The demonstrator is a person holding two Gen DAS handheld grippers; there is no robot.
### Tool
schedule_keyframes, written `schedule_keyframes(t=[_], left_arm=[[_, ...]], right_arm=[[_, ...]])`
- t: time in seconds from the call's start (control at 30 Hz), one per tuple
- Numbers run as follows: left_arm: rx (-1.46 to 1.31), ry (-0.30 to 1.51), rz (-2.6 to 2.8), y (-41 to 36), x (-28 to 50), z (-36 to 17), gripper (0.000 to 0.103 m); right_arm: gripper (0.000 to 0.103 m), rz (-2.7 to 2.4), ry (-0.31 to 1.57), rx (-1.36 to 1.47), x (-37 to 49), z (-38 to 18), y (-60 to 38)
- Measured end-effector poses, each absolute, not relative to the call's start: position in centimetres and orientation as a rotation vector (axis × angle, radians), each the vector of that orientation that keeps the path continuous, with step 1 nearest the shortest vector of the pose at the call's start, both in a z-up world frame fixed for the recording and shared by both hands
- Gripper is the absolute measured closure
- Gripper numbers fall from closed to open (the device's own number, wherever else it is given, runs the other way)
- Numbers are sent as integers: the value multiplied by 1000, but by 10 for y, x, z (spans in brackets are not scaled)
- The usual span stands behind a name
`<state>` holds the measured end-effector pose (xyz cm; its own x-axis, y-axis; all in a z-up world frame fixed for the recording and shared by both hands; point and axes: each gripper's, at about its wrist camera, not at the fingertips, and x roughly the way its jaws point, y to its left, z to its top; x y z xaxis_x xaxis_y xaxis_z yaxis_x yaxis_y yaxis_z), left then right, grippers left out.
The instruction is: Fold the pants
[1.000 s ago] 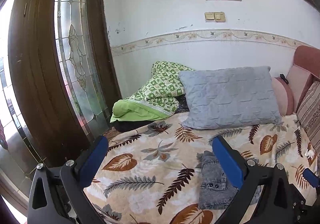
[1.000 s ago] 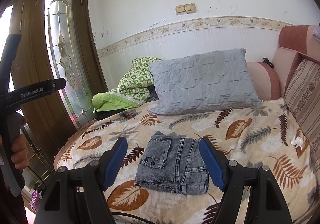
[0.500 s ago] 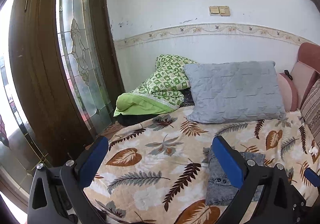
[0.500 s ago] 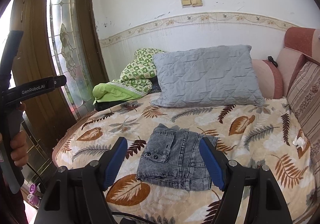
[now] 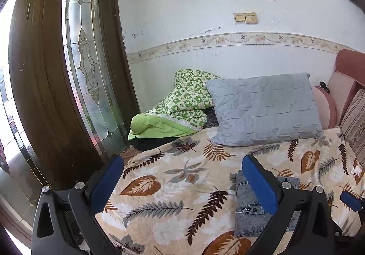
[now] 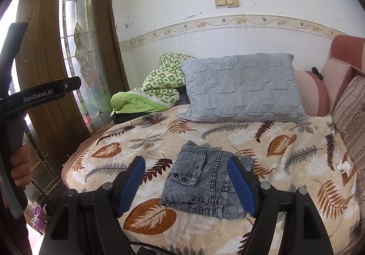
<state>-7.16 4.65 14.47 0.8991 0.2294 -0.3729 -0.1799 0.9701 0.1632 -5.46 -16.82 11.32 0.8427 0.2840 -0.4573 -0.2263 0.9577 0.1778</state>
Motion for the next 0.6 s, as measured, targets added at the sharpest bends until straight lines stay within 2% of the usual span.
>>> schedule_keyframes(t=[0.6], left_arm=[[88, 294, 192, 49, -115, 177, 0]], right_arm=[[26, 266, 432, 96, -82, 139, -166]])
